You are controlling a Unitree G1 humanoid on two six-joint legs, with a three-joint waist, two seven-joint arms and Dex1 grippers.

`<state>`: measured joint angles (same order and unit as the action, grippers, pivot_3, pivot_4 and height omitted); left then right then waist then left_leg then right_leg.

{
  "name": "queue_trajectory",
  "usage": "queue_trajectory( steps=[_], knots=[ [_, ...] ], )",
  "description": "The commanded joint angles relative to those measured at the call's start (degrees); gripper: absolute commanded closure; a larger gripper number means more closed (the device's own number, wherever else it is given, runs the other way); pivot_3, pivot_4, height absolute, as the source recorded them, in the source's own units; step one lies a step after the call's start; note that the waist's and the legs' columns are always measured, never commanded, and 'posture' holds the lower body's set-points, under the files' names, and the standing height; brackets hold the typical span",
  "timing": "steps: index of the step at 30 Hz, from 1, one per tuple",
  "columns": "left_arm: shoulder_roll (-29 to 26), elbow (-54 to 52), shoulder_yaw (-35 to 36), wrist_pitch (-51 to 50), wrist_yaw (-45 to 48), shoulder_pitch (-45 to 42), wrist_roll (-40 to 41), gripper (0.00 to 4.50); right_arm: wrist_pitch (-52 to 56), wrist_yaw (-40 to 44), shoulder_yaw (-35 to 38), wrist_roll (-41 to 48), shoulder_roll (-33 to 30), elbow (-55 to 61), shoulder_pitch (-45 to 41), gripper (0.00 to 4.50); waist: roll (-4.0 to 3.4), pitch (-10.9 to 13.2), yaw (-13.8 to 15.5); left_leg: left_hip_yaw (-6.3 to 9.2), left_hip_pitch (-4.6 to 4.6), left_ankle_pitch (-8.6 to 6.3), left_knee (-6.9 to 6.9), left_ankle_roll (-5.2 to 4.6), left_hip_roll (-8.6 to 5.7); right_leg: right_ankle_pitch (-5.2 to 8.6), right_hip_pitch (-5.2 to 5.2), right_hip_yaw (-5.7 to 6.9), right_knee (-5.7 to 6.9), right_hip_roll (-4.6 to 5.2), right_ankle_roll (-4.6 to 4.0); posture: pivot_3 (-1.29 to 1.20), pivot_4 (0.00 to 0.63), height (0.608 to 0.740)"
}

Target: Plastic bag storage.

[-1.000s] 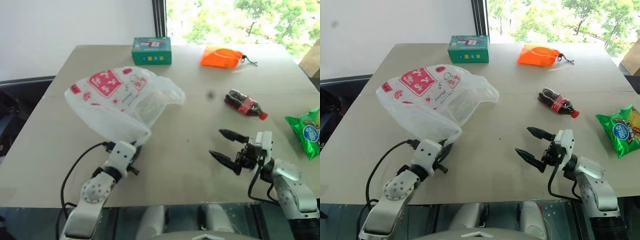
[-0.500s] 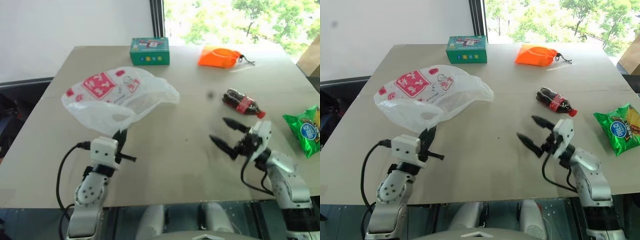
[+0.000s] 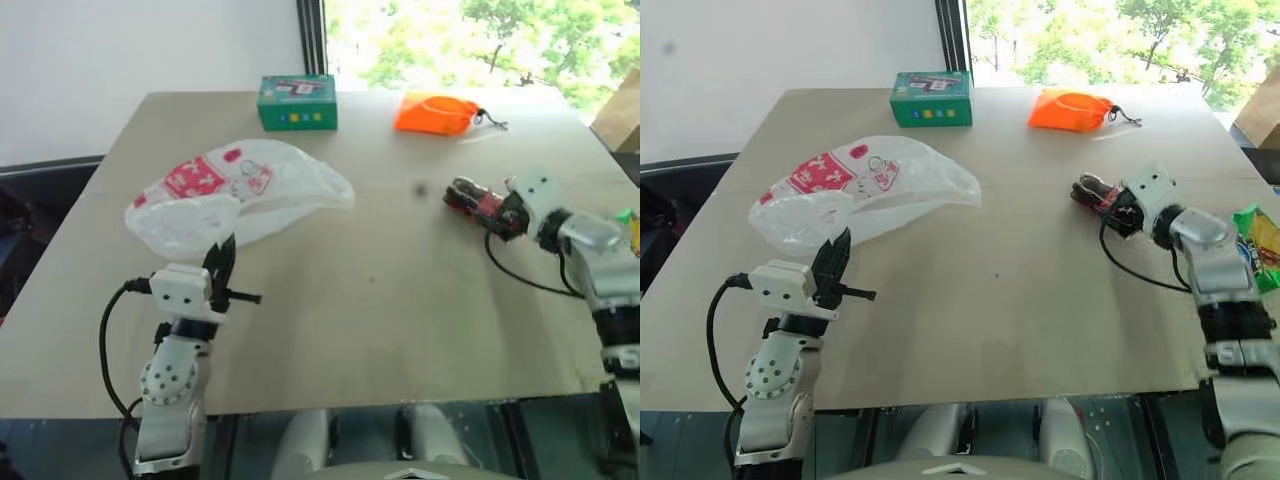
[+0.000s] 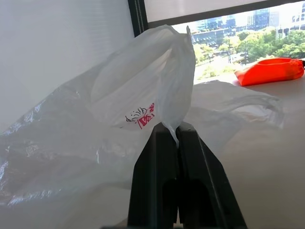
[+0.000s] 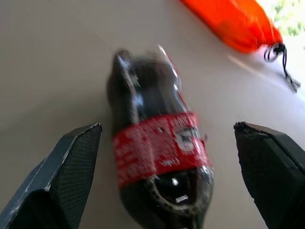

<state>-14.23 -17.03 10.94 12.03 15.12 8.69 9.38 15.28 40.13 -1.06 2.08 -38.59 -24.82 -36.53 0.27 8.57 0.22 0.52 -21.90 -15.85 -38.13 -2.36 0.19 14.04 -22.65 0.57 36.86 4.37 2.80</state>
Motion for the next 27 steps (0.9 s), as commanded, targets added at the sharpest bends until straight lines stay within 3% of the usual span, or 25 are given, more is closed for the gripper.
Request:
queue_trajectory(
  steps=[1, 7, 12, 17, 21, 27],
  knots=[
    [0.53, -0.81, -0.08, 0.4, 0.59, -0.28, 1.85, 4.48, 3.43, 5.25, -1.64, 0.1, 0.23, -7.46, -5.16, 0.0, 0.0, 0.01, -0.1, 0.0, 0.0, 0.0, 0.02, 0.0, 0.01, 0.0, -0.01, 0.0, 0.0, -0.01, 0.0, 0.0, 0.15, 0.74],
    [1.57, -1.46, -0.17, -0.32, 2.1, 1.69, 5.13, 4.48, 0.46, 8.81, -4.0, -1.88, 2.13, -19.27, -12.28, 0.0, 0.0, 0.01, -0.97, -0.05, 0.0, -0.02, 0.02, -0.03, 0.13, 0.0, -0.01, -0.06, -0.01, 0.01, 0.0, 0.0, 0.15, 0.74],
    [2.22, -3.2, 0.0, -1.02, 1.91, 3.33, 6.27, 4.5, -3.38, 11.1, -4.06, -2.02, 3.51, -20.65, -13.76, 1.43, 0.0, 0.02, -1.16, -0.05, 0.0, -0.03, 0.03, -0.04, 0.16, -0.01, -0.03, -0.07, -0.01, -0.02, 0.0, 0.0, 0.15, 0.74],
    [2.86, -5.02, -0.71, -2.35, 2.39, 3.8, 8.07, 4.5, -1.45, 20.03, -3.51, 4.04, 7.04, -8.92, -12.57, 1.43, -0.04, 0.09, -1.41, -0.06, 0.04, -0.03, 0.04, -0.04, 0.24, -0.01, -0.04, -0.11, 0.01, -0.1, -0.01, 0.0, 0.15, 0.74],
    [2.51, -5.93, -1.27, -3.28, 3.99, 4.08, 9.95, 4.5, 3.3, 26.19, -7.51, 6.77, 10.06, 4.6, -10.2, 1.43, -0.2, 0.25, -1.13, -0.06, -0.21, -0.03, 0.03, -0.04, 0.32, -0.03, -0.42, -0.15, 0.23, -0.12, 0.02, 0.0, 0.15, 0.74],
    [1.45, -6.33, -3.15, -3.03, 6.87, 5.96, 9.64, 4.5, 6.91, 20.24, -12.13, 5.2, 20.63, 8.31, -15.13, 1.43, -0.19, 0.26, -0.94, 0.07, -0.84, 0.02, -0.17, 0.06, 0.2, -0.05, -0.9, -0.05, 0.32, 0.04, 0.04, 0.0, 0.15, 0.74]
  ],
)
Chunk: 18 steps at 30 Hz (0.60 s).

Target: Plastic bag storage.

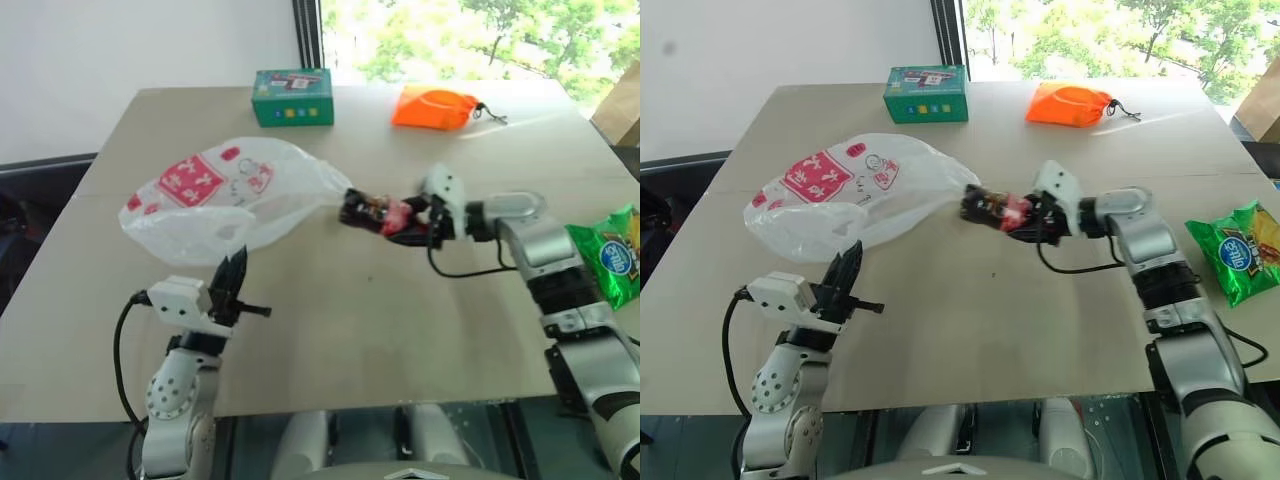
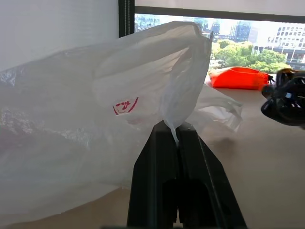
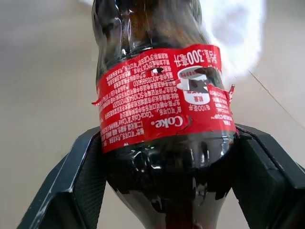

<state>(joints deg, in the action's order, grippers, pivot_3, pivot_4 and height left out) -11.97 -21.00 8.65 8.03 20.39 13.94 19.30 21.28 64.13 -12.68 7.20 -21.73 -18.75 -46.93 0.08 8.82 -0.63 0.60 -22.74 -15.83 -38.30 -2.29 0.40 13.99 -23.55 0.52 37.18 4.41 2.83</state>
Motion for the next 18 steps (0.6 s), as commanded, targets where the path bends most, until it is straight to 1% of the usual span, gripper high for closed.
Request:
queue_trajectory(
  steps=[1, 5, 7, 9, 11, 15, 18],
  knots=[
    [-0.91, -2.28, -1.1, 1.34, 2.14, 1.14, -0.36, 4.5, 0.1, -5.25, -1.32, -1.12, 5.65, 0.72, -6.14, 1.43, 0.0, 0.05, -0.24, -0.02, -0.01, 0.01, 0.0, 0.01, -0.04, 0.0, -0.03, -0.01, 0.03, 0.04, 0.0, 0.0, 0.15, 0.74],
    [-1.22, -2.52, -1.8, 2.12, 3.87, 2.29, -0.02, 4.5, -6.26, -9.16, -6.32, -7.35, 9.91, -7.91, -10.42, 1.43, 0.02, 0.07, -0.05, -0.03, -0.01, 0.11, -0.01, 0.19, -0.1, 0.0, -0.12, -0.01, 0.13, 0.06, 0.0, 0.0, 0.15, 0.74],
    [-1.68, -2.57, -2.28, 2.53, 4.85, 2.83, -0.22, 4.5, -8.88, -10.93, -7.68, -9.26, 12.11, -12.57, -12.52, 1.43, 0.04, 0.09, -0.02, -0.01, -0.02, 0.12, 0.0, 0.21, -0.12, 0.0, -0.12, 0.03, 0.13, 0.05, 0.0, 0.0, 0.15, 0.74],
    [-1.66, -2.68, -2.28, 2.64, 5.3, 2.98, 0.54, 4.5, -12.71, -10.47, -10.82, -12.73, 12.57, -16.05, -13.71, 1.43, 0.05, 0.09, -0.04, -0.03, -0.03, 0.13, 0.0, 0.22, -0.13, 0.0, -0.12, 0.02, 0.13, 0.05, 0.0, 0.0, 0.15, 0.74],
    [-1.5, -2.86, -2.03, 2.46, 5.32, 2.75, 1.14, 4.5, -15.81, -9.6, -13.41, -15.48, 12.57, -18.39, -14.1, 1.43, 0.06, 0.11, -0.09, -0.05, -0.04, 0.13, 0.0, 0.22, -0.15, 0.0, -0.13, 0.02, 0.12, 0.05, 0.0, 0.0, 0.15, 0.74],
    [-1.3, -3.85, -3.27, 2.08, 5.33, 1.66, 0.96, 4.5, -18.41, -9.84, -17.07, -19.33, 14.24, -20.16, -13.33, 1.43, 0.06, 0.14, -0.34, -0.08, -0.02, 0.13, 0.0, 0.23, -0.15, 0.0, -0.16, -0.02, 0.17, 0.05, 0.0, 0.0, 0.15, 0.74],
    [-1.55, -4.67, -6.74, 1.82, 7.44, 2.96, 0.63, 4.5, -18.5, -12.63, -17.21, -20.42, 18.48, -21.9, -13.79, 1.43, 0.05, 0.14, -0.77, -0.1, 0.08, 0.13, 0.0, 0.23, -0.14, 0.0, -0.16, -0.05, 0.3, -0.04, 0.0, 0.0, 0.15, 0.74]
  ],
)
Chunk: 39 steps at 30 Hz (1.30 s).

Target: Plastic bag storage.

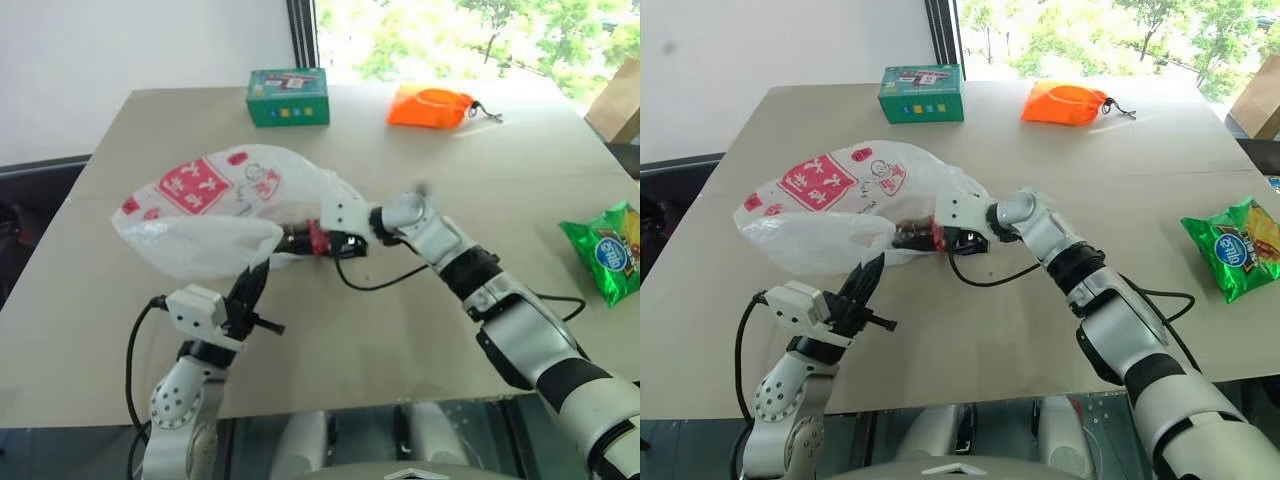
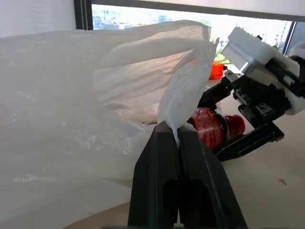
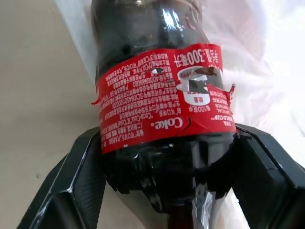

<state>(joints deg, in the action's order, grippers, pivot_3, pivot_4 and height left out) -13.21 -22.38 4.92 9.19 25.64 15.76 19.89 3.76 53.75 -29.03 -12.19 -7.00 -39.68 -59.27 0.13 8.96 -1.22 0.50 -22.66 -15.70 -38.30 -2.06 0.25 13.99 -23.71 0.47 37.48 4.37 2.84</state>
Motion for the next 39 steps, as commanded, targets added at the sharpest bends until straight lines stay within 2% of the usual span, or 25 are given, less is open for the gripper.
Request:
queue_trajectory(
  steps=[1, 5, 10, 12, 13, 15, 27, 33, 36, 39],
  knots=[
    [-0.54, -3.44, -3.86, 0.51, 2.99, 1.72, 0.29, 4.5, -0.68, -3.92, -0.2, -1.06, 5.39, -2.05, -1.99, 1.43, 0.0, 0.0, -0.53, -0.01, 0.02, 0.0, 0.0, 0.0, 0.02, 0.0, -0.01, -0.01, 0.05, -0.02, 0.0, 0.0, 0.15, 0.74],
    [-1.5, -2.95, -4.86, 0.38, 5.09, 3.71, 1.36, 4.5, 3.27, -14.01, 7.89, 2.83, 12.91, -9.54, -6.46, 1.43, -0.02, 0.08, -1.3, -0.02, 0.1, -0.01, 0.03, -0.01, 0.14, 0.0, -0.09, -0.12, 0.26, -0.2, -0.02, 0.0, 0.15, 0.74],
    [-2.03, -2.86, -4.13, 0.31, 5.73, 4.65, 2.4, 4.5, 2.92, -27.2, 19.7, 8.95, 15.76, -17.62, -12.64, 1.43, -0.04, 0.34, -0.59, 0.22, -0.05, 0.02, 0.05, 0.04, 0.26, -0.03, -0.18, 0.04, 0.35, -0.17, -0.12, 0.0, 0.15, 0.74],
    [-2.28, -2.39, -3.54, 0.49, 6.01, 4.64, 2.59, 4.5, 2.25, -30.36, 23.41, 11.22, 15.38, -19.1, -13.88, 0.35, -0.02, 0.36, -0.47, 0.24, -0.11, 0.04, 0.03, 0.08, 0.14, -0.03, -0.18, 0.07, 0.31, -0.03, -0.12, 0.0, 0.15, 0.74],
    [-2.32, -1.94, -3.23, 0.55, 6.03, 4.47, 2.72, 4.5, 2.04, -31.22, 24.85, 12.1, 15.13, -19.49, -14.15, 0.05, -0.02, 0.35, -0.53, 0.22, -0.12, 0.04, 0.03, 0.08, 0.11, -0.03, -0.17, 0.06, 0.29, 0.01, -0.12, 0.0, 0.15, 0.74],
    [-2.47, -0.95, -2.73, 0.63, 6.23, 3.98, 2.98, 4.5, 1.37, -32.93, 26.87, 12.91, 14.39, -19.89, -14.1, 0.05, -0.02, 0.35, -0.7, 0.14, -0.11, 0.05, 0.04, 0.09, 0.07, -0.03, -0.17, 0.04, 0.24, 0.07, -0.11, 0.0, 0.15, 0.74],
    [-2.57, 1.68, -1.2, -0.43, 7.28, 2.85, 4.78, 4.5, 1.75, -29.8, 28.59, 13.93, 9.84, -12.92, -7.13, 0.05, -0.02, 0.35, -1.23, 0.06, -0.08, 0.04, 0.04, 0.05, 0.16, -0.04, -0.2, -0.01, 0.33, -0.16, -0.09, 0.0, 0.15, 0.74],
    [-3.2, 1.94, -1.56, -1.13, 9.73, 5.69, 6.22, 4.5, 1.55, -33.87, 35.47, 18.39, 7.76, -21.48, -11.54, 0.05, -0.01, 0.35, -1.16, 0.05, -0.04, 0.03, 0.03, 0.04, 0.16, -0.04, -0.18, -0.03, 0.34, -0.16, -0.09, 0.0, 0.15, 0.74],
    [-3.81, 3.32, -0.88, -0.12, 11.62, 9.27, 6.45, 4.5, 2.32, -32.15, 38.47, 21.04, 7.82, -25.98, -13.76, 0.05, -0.02, 0.35, -1.31, 0.01, -0.04, 0.03, 0.04, 0.04, 0.17, -0.03, -0.19, -0.07, 0.31, -0.18, -0.1, 0.0, 0.15, 0.74],
    [-4.0, 4.56, 0.18, 1.71, 12.92, 13.02, 6.07, 4.5, 0.29, -30.18, 37.83, 19.78, 8.23, -29.08, -14.81, 0.05, -0.02, 0.35, -1.55, -0.07, 0.01, 0.02, 0.12, 0.03, 0.24, -0.03, -0.2, -0.13, 0.27, -0.26, -0.1, 0.0, 0.15, 0.74]
  ],
)
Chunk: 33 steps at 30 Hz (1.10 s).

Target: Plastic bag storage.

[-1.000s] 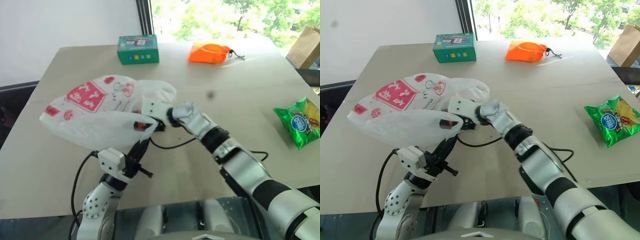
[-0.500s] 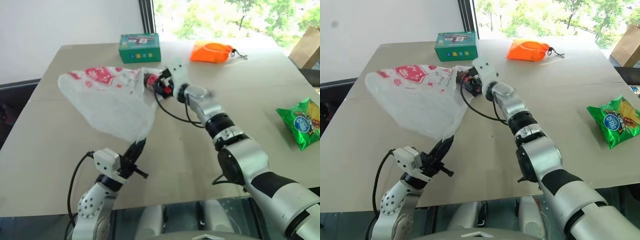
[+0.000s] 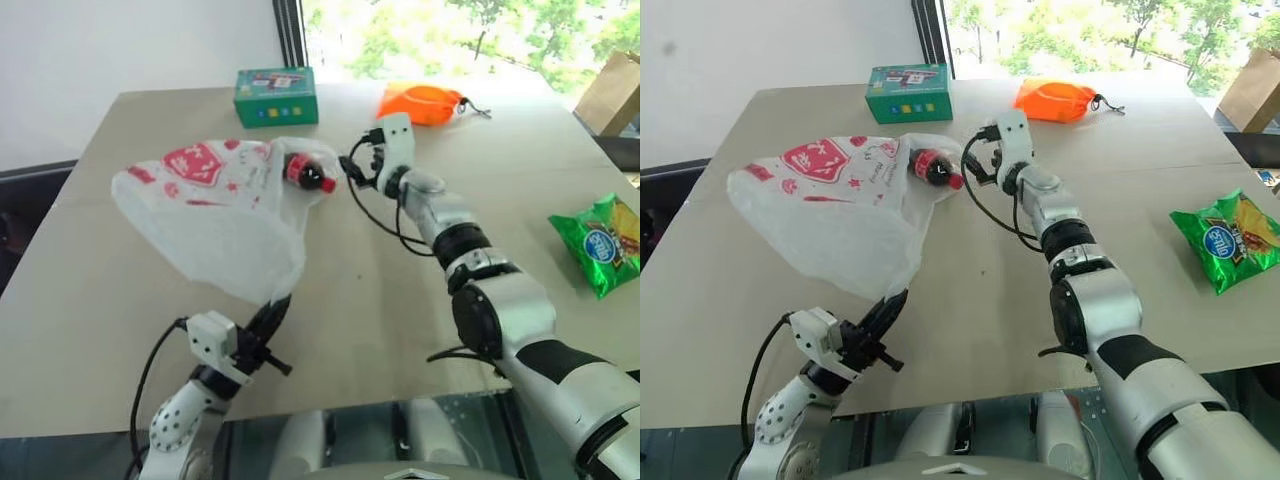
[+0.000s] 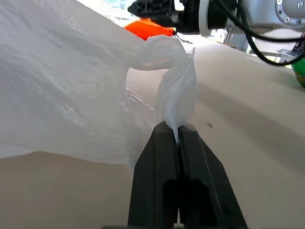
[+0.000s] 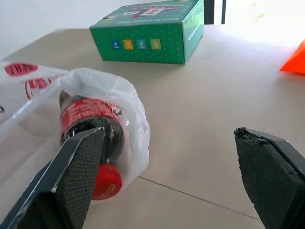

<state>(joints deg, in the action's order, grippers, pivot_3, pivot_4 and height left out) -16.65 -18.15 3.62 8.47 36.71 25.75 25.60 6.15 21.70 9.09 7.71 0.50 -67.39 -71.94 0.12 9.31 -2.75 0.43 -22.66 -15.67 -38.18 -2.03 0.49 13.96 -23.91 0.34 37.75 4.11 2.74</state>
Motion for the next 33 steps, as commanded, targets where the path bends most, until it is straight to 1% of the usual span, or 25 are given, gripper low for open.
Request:
queue_trajectory(
  steps=[1, 6, 14, 17, 18, 19, 21, 22, 23, 24, 26, 27, 33],
  knots=[
    [-0.42, 0.62, 1.88, 2.93, 2.0, 3.95, 0.3, 4.5, -2.9, 2.23, -1.03, -1.03, 0.95, -2.03, -2.27, 0.05, 0.0, 0.0, 0.03, 0.01, 0.0, 0.0, 0.04, 0.0, 0.04, 0.0, -0.01, 0.01, -0.02, -0.01, 0.0, 0.0, 0.15, 0.74],
    [0.42, 1.87, 2.86, 5.39, 2.43, 7.29, -0.05, 4.5, -3.58, 5.72, -1.63, -1.19, 3.24, -3.2, -2.64, 0.05, -0.01, 0.0, 0.2, 0.01, -0.01, 0.0, 0.05, -0.01, 0.1, 0.0, 0.0, 0.03, -0.05, 0.02, -0.01, 0.0, 0.15, 0.74],
    [1.71, 2.65, 3.3, 8.27, 2.18, 11.46, -0.66, 4.5, -1.05, 7.48, -1.2, -0.97, 5.47, -4.6, -1.58, 0.05, -0.02, 0.01, 0.23, 0.01, -0.01, -0.01, 0.04, -0.01, 0.11, 0.01, 0.01, 0.0, -0.07, 0.05, -0.01, 0.0, 0.15, 0.74],
    [1.68, 2.85, 3.1, 8.82, 2.28, 11.98, -0.93, 4.5, -1.82, 7.08, -1.14, -1.33, 5.74, -5.02, -1.16, 0.05, -0.03, 0.01, 0.19, 0.01, 0.0, -0.01, 0.04, -0.01, 0.11, 0.01, 0.0, 0.0, -0.07, 0.05, -0.01, 0.0, 0.15, 0.74],
    [1.7, 2.97, 3.22, 8.91, 2.22, 12.07, -0.88, 4.5, -2.04, 7.0, -0.95, -1.26, 5.72, -5.2, -1.12, 0.56, -0.04, 0.02, 0.2, 0.03, -0.01, -0.01, 0.04, -0.01, 0.11, 0.01, 0.0, 0.02, -0.07, 0.05, -0.02, 0.0, 0.15, 0.74],
    [1.71, 3.09, 3.33, 9.03, 2.17, 12.14, -0.92, 4.5, -1.99, 6.82, -0.82, -1.27, 5.64, -5.41, -1.09, 0.85, -0.04, 0.02, 0.21, 0.03, -0.01, -0.01, 0.04, -0.01, 0.11, 0.01, 0.0, 0.02, -0.07, 0.05, -0.02, 0.0, 0.15, 0.74],
    [1.62, 3.31, 3.48, 9.24, 2.22, 12.27, -1.0, 4.5, -2.11, 6.45, -0.67, -1.44, 5.47, -5.69, -0.97, 1.85, -0.04, 0.02, 0.18, 0.02, -0.01, -0.01, 0.05, -0.01, 0.11, 0.01, 0.0, 0.02, -0.07, 0.05, -0.02, 0.0, 0.15, 0.74],
    [1.57, 3.4, 3.52, 9.36, 2.29, 12.33, -1.0, 4.5, -2.23, 6.28, -0.66, -1.53, 5.42, -5.74, -0.91, 2.28, -0.04, 0.02, 0.17, 0.01, 0.0, -0.01, 0.04, -0.01, 0.11, 0.01, 0.0, 0.01, -0.07, 0.05, -0.02, 0.0, 0.15, 0.74],
    [1.48, 3.48, 3.6, 9.36, 2.32, 12.27, -0.92, 4.5, -2.42, 6.4, -0.77, -1.7, 5.37, -5.78, -0.88, 2.89, -0.04, 0.02, 0.17, 0.01, 0.0, -0.01, 0.05, -0.01, 0.11, 0.01, 0.0, 0.01, -0.07, 0.05, -0.01, 0.0, 0.15, 0.74],
    [1.4, 3.59, 3.68, 9.39, 2.32, 12.18, -0.87, 4.5, -2.53, 6.46, -0.84, -1.79, 5.31, -5.81, -0.83, 3.19, -0.04, 0.02, 0.17, 0.01, 0.0, -0.01, 0.05, -0.01, 0.11, 0.01, 0.0, 0.01, -0.07, 0.05, -0.01, 0.0, 0.15, 0.74],
    [1.16, 3.77, 3.88, 9.32, 2.16, 11.58, -0.83, 4.5, -2.79, 6.24, -0.99, -2.09, 5.03, -5.86, -0.62, 4.17, -0.04, 0.02, 0.18, 0.02, 0.0, -0.01, 0.05, -0.01, 0.12, 0.01, 0.0, 0.02, -0.06, 0.04, -0.02, 0.0, 0.15, 0.74],
    [1.04, 3.87, 4.01, 9.3, 2.03, 11.08, -0.85, 4.5, -2.84, 6.02, -1.03, -2.24, 4.84, -5.87, -0.5, 4.35, -0.04, 0.02, 0.18, 0.02, 0.0, -0.01, 0.05, -0.01, 0.12, 0.01, 0.0, 0.02, -0.06, 0.04, -0.01, 0.0, 0.15, 0.74],
    [0.52, 2.73, 4.6, 7.94, 0.16, 5.75, -0.82, 4.5, -3.52, 3.84, 0.62, -1.21, 2.48, -5.09, 0.39, 4.35, -0.03, 0.02, 0.42, 0.07, -0.01, -0.01, 0.01, -0.02, 0.1, 0.0, 0.01, 0.07, -0.01, 0.04, -0.01, 0.0, 0.15, 0.74]
  ],
)
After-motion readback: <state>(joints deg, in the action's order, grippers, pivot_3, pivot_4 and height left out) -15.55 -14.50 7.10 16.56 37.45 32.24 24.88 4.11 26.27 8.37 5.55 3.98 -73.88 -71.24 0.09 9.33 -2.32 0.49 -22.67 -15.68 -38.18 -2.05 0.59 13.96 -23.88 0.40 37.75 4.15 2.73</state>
